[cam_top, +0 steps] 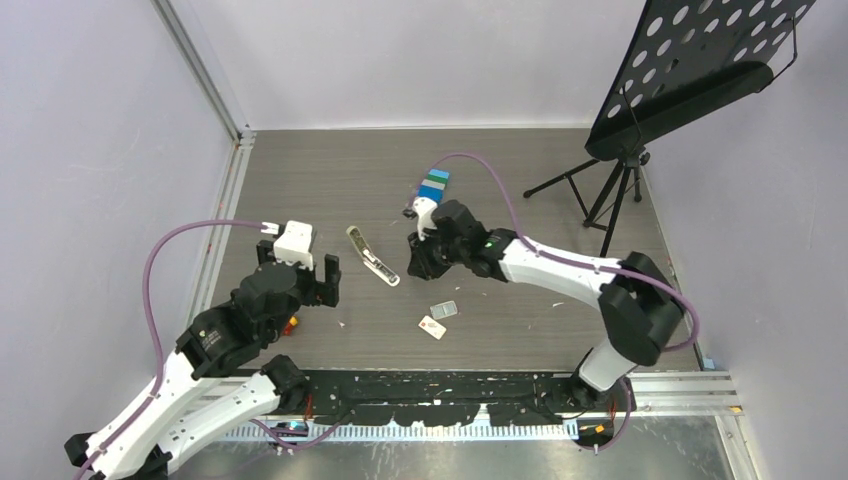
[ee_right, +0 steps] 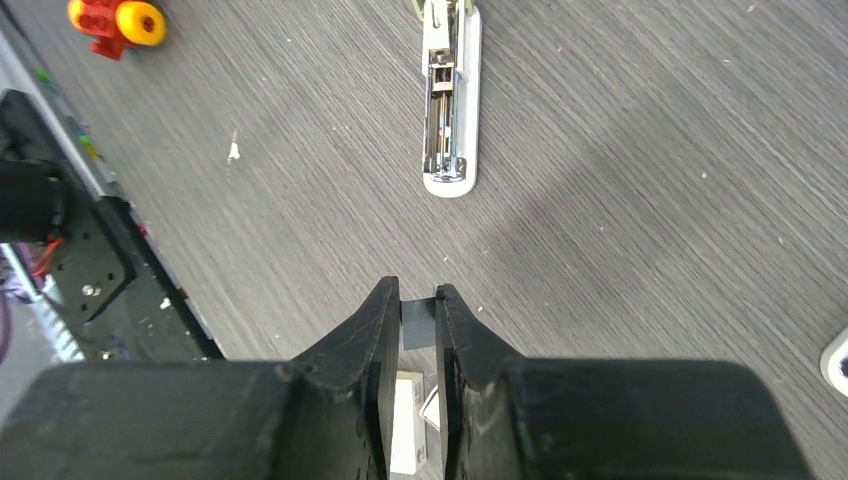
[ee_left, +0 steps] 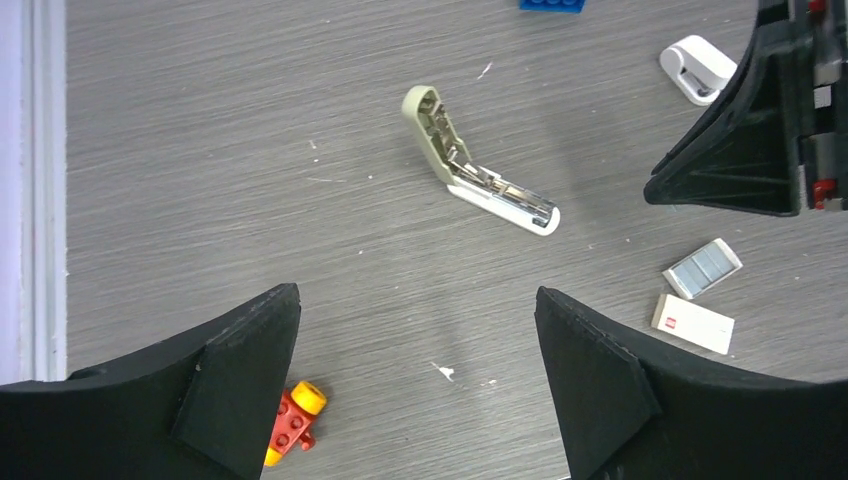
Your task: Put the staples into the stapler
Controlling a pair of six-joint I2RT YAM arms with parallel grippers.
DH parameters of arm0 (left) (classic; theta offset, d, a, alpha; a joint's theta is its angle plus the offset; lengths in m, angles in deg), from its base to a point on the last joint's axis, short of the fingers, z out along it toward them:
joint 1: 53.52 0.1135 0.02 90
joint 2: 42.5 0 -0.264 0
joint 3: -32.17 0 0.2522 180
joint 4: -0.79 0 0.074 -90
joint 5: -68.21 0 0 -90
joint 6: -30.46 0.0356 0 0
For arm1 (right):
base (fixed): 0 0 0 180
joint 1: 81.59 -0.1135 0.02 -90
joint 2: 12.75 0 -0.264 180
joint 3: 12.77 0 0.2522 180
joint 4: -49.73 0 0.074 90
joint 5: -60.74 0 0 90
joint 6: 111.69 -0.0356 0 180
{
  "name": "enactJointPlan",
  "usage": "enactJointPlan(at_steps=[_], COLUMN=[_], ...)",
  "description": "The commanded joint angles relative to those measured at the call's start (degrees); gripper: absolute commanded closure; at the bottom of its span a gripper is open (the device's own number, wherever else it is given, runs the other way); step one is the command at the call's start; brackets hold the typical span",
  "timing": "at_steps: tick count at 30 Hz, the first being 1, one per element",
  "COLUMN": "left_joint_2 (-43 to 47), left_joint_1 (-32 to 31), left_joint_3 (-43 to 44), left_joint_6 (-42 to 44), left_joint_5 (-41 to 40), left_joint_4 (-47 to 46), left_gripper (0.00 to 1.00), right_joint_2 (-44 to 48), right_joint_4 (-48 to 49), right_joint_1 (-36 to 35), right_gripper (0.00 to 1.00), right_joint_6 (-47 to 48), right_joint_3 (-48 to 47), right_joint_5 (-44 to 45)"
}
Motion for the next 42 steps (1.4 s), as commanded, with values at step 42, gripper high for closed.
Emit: enactJointPlan(at_steps=[42], left_joint_2=[6.92], left_joint_1=[20.46], left_joint_3=[-4.38], left_joint_6=[3.42], left_joint_5=[10.03], left_joint_4=[-5.39], left_gripper=[0.04], right_joint_2=[-25.79], right_joint_4=[-3.91], right_joint_1=[-11.18], right_gripper=[0.83], right_joint_6=[7.65], right_joint_3=[-26.02], right_joint_5=[23.92])
